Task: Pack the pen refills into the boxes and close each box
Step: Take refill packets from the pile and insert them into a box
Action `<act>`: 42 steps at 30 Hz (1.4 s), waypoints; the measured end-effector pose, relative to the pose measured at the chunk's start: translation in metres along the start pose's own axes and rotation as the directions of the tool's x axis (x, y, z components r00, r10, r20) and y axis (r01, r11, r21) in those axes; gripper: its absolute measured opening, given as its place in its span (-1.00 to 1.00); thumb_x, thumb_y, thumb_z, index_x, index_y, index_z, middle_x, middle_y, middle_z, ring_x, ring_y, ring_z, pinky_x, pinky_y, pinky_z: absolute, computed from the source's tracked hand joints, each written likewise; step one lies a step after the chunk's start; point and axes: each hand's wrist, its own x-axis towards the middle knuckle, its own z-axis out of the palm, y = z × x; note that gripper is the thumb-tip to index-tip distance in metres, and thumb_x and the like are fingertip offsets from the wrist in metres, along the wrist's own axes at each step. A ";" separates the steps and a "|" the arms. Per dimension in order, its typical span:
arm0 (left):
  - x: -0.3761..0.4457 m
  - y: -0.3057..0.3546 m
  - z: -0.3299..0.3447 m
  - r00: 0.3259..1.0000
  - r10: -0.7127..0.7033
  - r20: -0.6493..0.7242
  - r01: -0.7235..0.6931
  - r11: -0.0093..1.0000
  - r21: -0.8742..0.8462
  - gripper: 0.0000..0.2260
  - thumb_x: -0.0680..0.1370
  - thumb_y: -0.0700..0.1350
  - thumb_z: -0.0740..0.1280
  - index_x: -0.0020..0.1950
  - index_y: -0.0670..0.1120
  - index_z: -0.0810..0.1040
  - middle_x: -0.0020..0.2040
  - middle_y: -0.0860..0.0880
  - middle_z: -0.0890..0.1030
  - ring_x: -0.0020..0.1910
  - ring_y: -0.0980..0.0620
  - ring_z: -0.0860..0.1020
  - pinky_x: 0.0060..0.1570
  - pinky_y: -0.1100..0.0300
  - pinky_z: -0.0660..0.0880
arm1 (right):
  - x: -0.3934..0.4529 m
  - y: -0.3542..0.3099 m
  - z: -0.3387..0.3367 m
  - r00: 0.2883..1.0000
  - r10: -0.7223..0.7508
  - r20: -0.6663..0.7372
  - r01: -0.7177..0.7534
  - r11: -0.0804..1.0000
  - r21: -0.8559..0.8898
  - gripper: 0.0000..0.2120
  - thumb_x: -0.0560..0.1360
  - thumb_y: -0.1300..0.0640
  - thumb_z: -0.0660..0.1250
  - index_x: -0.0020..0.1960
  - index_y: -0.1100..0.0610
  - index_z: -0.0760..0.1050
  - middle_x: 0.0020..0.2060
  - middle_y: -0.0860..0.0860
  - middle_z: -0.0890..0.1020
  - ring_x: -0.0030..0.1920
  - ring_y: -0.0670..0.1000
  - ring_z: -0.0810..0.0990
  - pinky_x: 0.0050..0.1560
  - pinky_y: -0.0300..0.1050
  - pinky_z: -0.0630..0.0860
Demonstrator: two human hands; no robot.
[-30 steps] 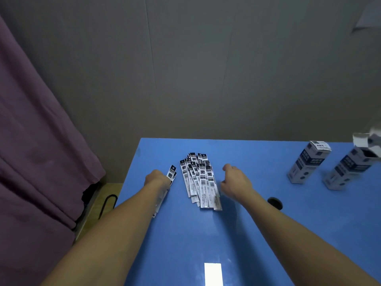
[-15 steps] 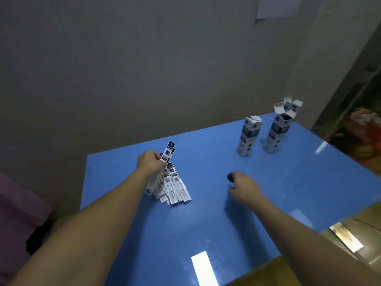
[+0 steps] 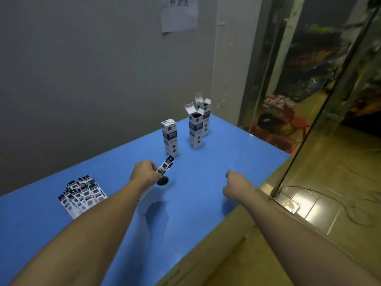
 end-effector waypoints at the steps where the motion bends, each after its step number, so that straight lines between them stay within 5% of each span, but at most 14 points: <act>1: -0.002 0.011 0.008 1.000 -0.003 0.007 0.003 1.000 0.005 -0.90 0.33 -0.24 0.44 -0.23 -0.07 0.61 -0.18 -0.05 0.62 -0.18 -0.03 0.59 -0.29 0.17 0.47 | 0.001 0.014 -0.006 1.000 0.001 0.004 -0.001 1.000 0.000 -0.63 0.51 0.20 0.24 0.31 0.19 0.35 0.19 0.13 0.52 0.17 0.17 0.54 -0.05 -0.07 0.43; 6: -0.009 0.059 0.054 1.000 -0.012 0.021 0.012 1.000 -0.001 -0.93 0.37 -0.23 0.44 -0.26 -0.07 0.61 -0.22 -0.07 0.63 -0.18 -0.08 0.61 -0.16 0.06 0.59 | 0.005 0.079 -0.034 1.000 -0.027 0.010 0.027 1.000 0.001 -0.65 0.49 0.19 0.25 0.27 0.17 0.36 0.08 0.11 0.52 -0.03 0.12 0.51 -0.16 -0.02 0.47; 16: -0.013 0.112 0.122 0.999 -0.035 -0.021 0.034 0.999 -0.018 -0.92 0.40 -0.23 0.36 -0.25 -0.07 0.61 -0.26 -0.10 0.62 -0.22 -0.08 0.60 -0.25 0.03 0.56 | 0.044 0.145 -0.055 0.996 -0.067 0.050 0.067 0.998 -0.003 -0.66 0.52 0.20 0.23 0.28 0.15 0.35 0.06 0.08 0.50 -0.04 0.10 0.52 -0.21 -0.04 0.49; 30: 0.074 0.127 0.157 0.997 0.051 0.064 -0.056 0.995 0.087 -0.90 0.32 -0.24 0.28 -0.35 -0.07 0.48 -0.43 -0.03 0.51 -0.39 -0.02 0.48 -0.39 0.20 0.31 | 0.186 0.152 -0.087 0.981 -0.169 0.091 0.172 0.985 -0.026 -0.63 0.50 0.19 0.25 0.30 0.14 0.35 0.17 0.11 0.50 0.12 0.16 0.53 0.04 0.03 0.56; 42: 0.092 0.129 0.156 0.991 -0.131 -0.008 0.131 0.991 0.023 -0.92 0.33 -0.17 0.31 -0.31 -0.01 0.57 -0.38 0.00 0.60 -0.32 -0.02 0.59 -0.38 0.18 0.39 | 0.290 0.096 -0.092 0.899 -0.395 0.188 0.406 0.913 -0.027 -0.61 0.49 0.20 0.25 0.30 0.16 0.35 0.18 0.12 0.51 0.13 0.16 0.54 0.06 0.02 0.56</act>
